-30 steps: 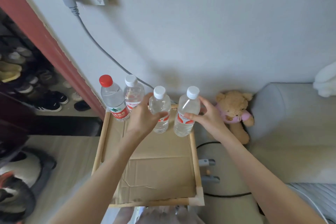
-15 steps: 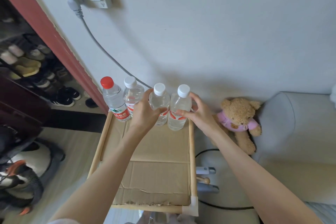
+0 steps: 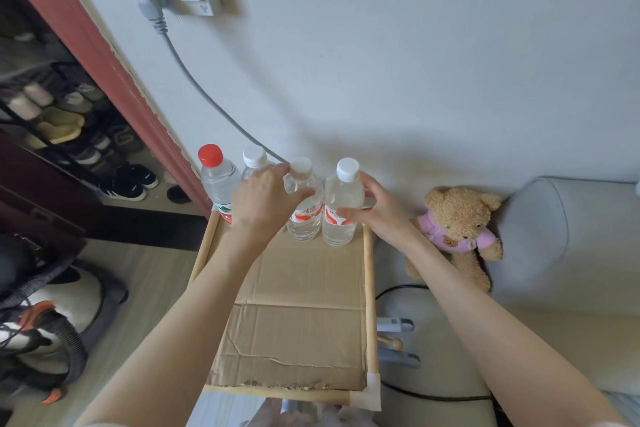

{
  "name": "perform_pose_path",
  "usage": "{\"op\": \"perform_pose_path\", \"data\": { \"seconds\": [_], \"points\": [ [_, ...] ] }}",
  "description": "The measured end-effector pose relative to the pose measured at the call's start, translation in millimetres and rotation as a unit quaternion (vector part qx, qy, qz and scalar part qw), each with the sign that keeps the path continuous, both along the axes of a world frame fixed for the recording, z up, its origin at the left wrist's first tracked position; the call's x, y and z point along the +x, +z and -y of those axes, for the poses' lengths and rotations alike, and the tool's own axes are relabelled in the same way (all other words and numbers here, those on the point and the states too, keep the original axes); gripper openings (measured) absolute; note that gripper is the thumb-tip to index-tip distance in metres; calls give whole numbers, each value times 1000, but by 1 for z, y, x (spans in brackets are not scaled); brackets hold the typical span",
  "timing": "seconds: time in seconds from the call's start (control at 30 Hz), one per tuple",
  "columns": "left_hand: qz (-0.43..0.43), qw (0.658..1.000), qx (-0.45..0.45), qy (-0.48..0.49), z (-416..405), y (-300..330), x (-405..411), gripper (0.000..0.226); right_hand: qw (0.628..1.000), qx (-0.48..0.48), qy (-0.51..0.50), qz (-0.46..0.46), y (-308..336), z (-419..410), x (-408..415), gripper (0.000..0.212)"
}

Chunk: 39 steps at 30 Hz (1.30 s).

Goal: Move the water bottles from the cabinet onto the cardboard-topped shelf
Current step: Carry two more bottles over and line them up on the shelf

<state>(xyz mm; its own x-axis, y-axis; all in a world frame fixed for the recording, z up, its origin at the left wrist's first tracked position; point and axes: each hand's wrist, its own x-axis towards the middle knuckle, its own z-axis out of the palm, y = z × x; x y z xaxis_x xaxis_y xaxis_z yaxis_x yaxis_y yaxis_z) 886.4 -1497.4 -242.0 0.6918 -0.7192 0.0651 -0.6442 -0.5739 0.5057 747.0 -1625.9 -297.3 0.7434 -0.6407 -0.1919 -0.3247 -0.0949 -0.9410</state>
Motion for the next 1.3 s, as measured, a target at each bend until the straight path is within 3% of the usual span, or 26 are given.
{"op": "perform_pose_path", "data": {
  "seconds": [0.17,0.4,0.53,0.67,0.83,1.03,1.3],
  "points": [
    [8,1000,-26,14,10,13,10,47,1000,-12,-1,-13,6,-2,1,75],
    [3,999,-18,-49,20,11,18,39,999,-14,16,-29,12,-2,-2,73],
    [53,996,-28,-69,16,12,28,36,998,-28,24,-48,19,-3,0,70],
    [109,989,-22,-99,14,16,33,38,985,-154,-42,-57,36,-9,11,58],
    [86,989,-63,-106,11,14,36,30,937,-317,-64,-130,52,-6,31,50],
    [63,990,-78,-100,13,14,36,24,943,-294,31,-151,74,7,32,28],
    [60,989,-93,-101,12,12,37,24,936,-280,141,-158,84,11,35,30]
  ]
}}
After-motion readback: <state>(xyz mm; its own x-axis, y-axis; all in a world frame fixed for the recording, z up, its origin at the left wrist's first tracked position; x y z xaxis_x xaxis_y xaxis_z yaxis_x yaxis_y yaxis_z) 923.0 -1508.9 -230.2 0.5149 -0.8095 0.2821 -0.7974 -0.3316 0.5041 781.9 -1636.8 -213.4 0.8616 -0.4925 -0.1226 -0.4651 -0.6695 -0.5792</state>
